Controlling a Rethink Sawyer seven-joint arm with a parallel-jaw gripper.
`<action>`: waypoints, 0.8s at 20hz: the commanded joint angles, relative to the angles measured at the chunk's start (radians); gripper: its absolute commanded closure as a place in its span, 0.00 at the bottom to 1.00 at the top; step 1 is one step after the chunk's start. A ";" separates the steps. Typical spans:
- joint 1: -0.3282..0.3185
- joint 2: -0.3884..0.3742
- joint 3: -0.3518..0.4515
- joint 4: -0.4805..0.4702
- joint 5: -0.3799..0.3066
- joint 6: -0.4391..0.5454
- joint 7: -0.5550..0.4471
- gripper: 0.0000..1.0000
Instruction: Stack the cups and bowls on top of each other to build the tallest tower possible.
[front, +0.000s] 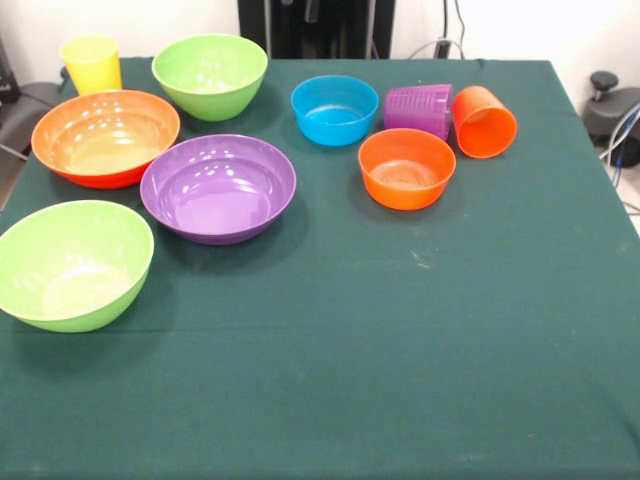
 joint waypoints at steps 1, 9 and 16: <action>0.051 0.104 0.021 -0.117 0.019 0.113 0.107 0.00; 0.124 0.107 0.025 -0.114 0.027 0.107 0.131 0.00; 0.159 0.092 0.036 -0.101 0.040 0.086 0.127 0.00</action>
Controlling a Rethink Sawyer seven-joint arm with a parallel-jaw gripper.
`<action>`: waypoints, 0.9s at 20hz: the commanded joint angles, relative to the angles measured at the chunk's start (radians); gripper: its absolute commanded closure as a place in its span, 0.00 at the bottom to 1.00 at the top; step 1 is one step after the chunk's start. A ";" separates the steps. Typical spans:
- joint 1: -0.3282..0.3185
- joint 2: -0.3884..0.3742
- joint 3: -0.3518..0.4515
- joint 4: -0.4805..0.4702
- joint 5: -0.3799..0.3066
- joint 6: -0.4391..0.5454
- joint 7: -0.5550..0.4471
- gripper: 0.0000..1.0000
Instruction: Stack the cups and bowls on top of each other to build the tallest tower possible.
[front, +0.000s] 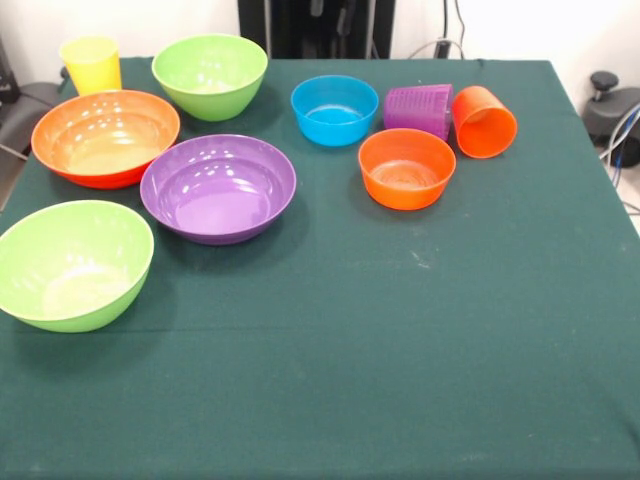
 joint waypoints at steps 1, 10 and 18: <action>0.042 0.050 0.044 -0.083 0.036 0.062 0.117 0.00; 0.059 0.076 0.052 -0.112 0.040 0.064 0.096 0.00; 0.050 0.070 0.048 -0.108 0.040 0.055 0.089 0.00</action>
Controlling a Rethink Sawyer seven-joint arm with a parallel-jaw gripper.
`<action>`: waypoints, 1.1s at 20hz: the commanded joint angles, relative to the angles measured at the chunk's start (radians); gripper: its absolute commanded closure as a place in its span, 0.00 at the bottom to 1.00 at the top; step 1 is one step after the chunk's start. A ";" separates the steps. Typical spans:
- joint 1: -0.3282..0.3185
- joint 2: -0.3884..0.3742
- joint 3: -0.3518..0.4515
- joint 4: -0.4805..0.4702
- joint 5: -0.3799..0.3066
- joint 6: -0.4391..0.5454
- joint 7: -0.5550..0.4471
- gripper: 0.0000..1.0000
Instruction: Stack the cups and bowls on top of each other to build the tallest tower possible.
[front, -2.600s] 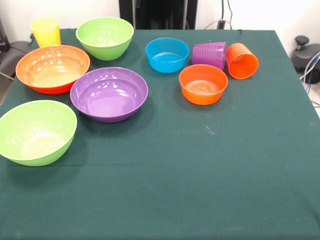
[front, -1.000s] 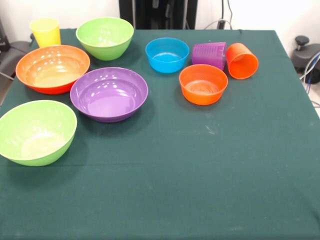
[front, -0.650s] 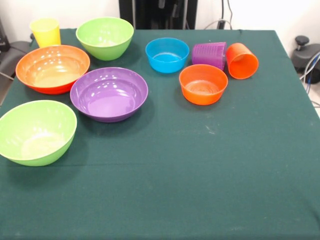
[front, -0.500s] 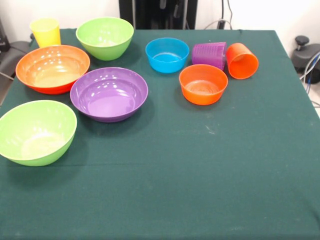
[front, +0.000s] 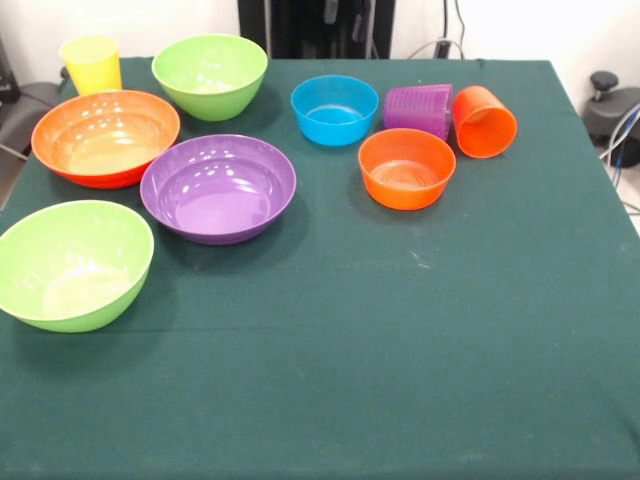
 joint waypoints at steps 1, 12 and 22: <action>0.006 0.068 0.047 -0.076 0.022 0.052 0.087 0.00; -0.159 0.015 0.051 0.027 -0.071 -0.022 -0.018 0.00; -0.380 -0.017 0.101 0.118 -0.205 -0.041 -0.134 0.00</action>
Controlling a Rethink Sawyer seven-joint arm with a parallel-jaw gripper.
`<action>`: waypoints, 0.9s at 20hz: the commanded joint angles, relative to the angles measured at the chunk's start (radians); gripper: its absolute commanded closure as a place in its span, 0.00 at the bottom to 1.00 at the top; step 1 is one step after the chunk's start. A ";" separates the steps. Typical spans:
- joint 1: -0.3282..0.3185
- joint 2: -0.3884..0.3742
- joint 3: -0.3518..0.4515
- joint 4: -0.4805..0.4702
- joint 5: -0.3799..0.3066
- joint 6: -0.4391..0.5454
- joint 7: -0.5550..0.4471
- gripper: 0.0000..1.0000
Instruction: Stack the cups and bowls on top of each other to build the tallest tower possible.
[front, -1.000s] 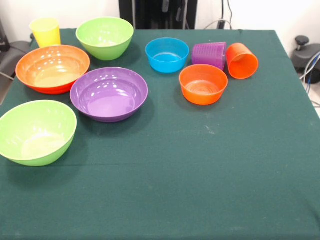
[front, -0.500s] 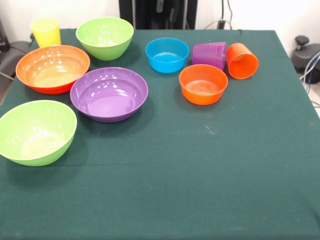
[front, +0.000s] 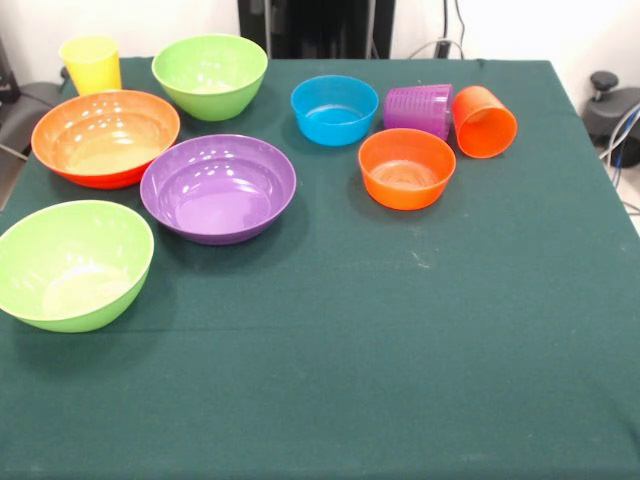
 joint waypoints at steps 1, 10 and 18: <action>-0.089 0.020 0.081 0.096 -0.161 -0.048 -0.129 0.00; -0.162 0.036 0.114 0.133 -0.257 -0.051 -0.098 0.00; -0.107 0.100 0.104 0.118 -0.327 -0.047 -0.010 0.00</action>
